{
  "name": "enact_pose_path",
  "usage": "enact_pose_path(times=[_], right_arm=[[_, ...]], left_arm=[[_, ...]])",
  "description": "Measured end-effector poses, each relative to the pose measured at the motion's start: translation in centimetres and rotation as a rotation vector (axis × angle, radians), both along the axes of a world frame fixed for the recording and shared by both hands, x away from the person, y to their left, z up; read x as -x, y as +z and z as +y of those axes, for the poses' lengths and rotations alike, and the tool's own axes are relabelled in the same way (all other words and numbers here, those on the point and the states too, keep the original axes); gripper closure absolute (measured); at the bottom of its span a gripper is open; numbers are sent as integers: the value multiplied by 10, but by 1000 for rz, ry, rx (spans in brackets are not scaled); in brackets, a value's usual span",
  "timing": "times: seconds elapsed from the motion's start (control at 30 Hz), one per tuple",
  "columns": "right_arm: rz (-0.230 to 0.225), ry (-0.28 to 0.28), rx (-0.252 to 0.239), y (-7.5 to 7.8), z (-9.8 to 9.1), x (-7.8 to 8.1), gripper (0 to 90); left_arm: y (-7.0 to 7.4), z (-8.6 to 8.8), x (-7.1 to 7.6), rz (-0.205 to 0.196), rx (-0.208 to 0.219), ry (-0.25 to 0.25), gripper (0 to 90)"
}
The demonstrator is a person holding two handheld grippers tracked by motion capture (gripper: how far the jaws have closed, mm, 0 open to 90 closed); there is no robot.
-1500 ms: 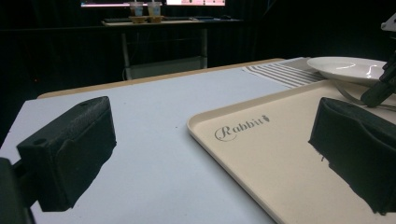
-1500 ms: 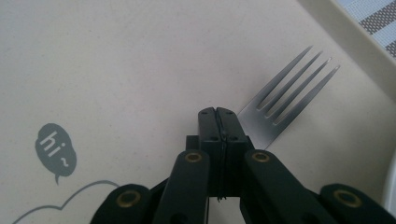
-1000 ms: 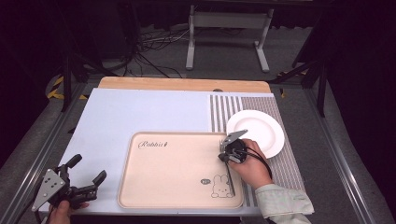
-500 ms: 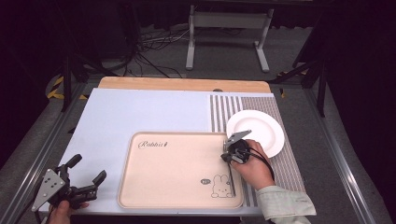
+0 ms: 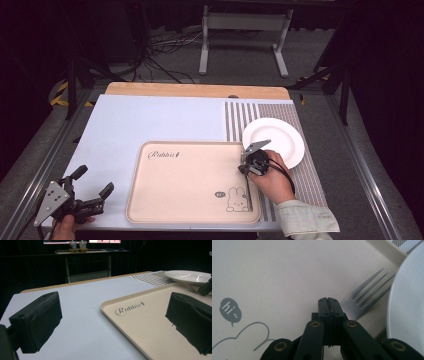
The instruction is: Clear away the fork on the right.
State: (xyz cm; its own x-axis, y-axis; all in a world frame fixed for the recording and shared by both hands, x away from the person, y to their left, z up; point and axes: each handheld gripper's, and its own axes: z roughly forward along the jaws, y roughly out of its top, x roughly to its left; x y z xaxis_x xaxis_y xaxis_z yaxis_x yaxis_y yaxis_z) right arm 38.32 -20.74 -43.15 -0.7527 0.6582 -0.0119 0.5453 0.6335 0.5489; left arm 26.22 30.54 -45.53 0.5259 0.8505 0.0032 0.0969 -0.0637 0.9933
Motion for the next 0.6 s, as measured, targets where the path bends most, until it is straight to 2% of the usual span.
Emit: enact_pose_path(times=[0.13, 0.2, 0.27, 0.33, 0.37, 0.4, 0.47, 0.6], right_arm=[[-24, 0, -35, 9, 0, 3, 867], [-45, 7, -47, 14, -1, 5, 812], [-72, 11, -75, 22, -2, 7, 689], [-95, 6, -110, 26, -1, 9, 467], [-126, 16, -152, 28, -1, 10, 285], [-153, 21, -166, 30, -1, 11, 208], [-180, 22, -166, 34, -3, 13, 145], [-229, 33, -182, 42, -11, 18, 114]], left_arm=[[0, 0, 0, 1, 0, 0, 10], [0, 0, 0, 3, 0, 0, 10], [0, 0, 0, 3, 0, -1, 10], [0, 0, 0, 4, 2, -1, 10], [0, 0, 0, 4, 2, 0, 10], [0, 0, 0, 4, 2, 0, 10], [0, 0, 0, 4, 3, 1, 10], [0, -1, 1, 4, 4, 0, 10]])
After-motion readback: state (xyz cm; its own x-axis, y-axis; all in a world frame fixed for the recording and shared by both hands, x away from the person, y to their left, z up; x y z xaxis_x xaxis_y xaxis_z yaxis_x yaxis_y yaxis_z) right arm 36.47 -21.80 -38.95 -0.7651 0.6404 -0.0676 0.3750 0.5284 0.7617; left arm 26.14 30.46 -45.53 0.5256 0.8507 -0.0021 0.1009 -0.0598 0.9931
